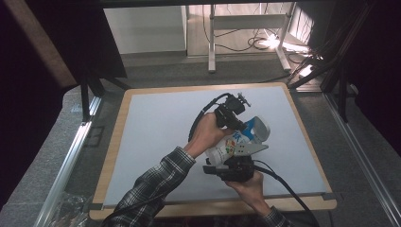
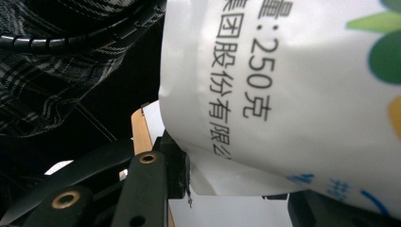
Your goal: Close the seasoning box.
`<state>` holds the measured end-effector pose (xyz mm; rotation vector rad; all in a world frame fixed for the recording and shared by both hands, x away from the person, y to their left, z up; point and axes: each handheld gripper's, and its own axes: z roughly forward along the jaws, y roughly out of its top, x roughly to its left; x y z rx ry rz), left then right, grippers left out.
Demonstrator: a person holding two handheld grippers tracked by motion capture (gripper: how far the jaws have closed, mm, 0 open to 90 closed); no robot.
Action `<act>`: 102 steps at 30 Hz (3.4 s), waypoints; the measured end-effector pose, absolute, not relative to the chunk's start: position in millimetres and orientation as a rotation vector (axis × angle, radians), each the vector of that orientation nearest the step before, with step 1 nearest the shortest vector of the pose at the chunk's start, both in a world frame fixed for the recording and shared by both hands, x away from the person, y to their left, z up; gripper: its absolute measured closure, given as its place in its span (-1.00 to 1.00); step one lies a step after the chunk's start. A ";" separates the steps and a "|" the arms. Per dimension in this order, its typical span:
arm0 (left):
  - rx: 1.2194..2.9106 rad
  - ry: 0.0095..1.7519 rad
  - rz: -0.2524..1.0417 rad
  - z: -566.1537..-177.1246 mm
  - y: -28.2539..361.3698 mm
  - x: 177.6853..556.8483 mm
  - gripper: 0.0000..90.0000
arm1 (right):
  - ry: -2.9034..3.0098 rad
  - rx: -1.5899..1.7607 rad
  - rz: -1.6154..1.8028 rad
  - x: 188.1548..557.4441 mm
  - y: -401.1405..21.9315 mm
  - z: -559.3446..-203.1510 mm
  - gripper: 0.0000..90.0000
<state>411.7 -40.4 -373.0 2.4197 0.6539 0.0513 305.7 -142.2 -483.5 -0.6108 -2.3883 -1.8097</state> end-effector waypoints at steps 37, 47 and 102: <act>2.430 0.653 0.048 -371.0 -41.7 412.7 0.97 | -2.378 -0.602 -1.817 304.9 -141.1 -482.4 0.37; 2.433 0.653 0.046 -370.7 -42.0 412.9 0.97 | -2.378 -0.601 -1.818 304.8 -141.1 -482.0 0.37; 2.448 0.655 0.040 -368.4 -44.9 414.0 0.97 | -2.365 -0.604 -1.825 304.0 -139.9 -480.1 0.37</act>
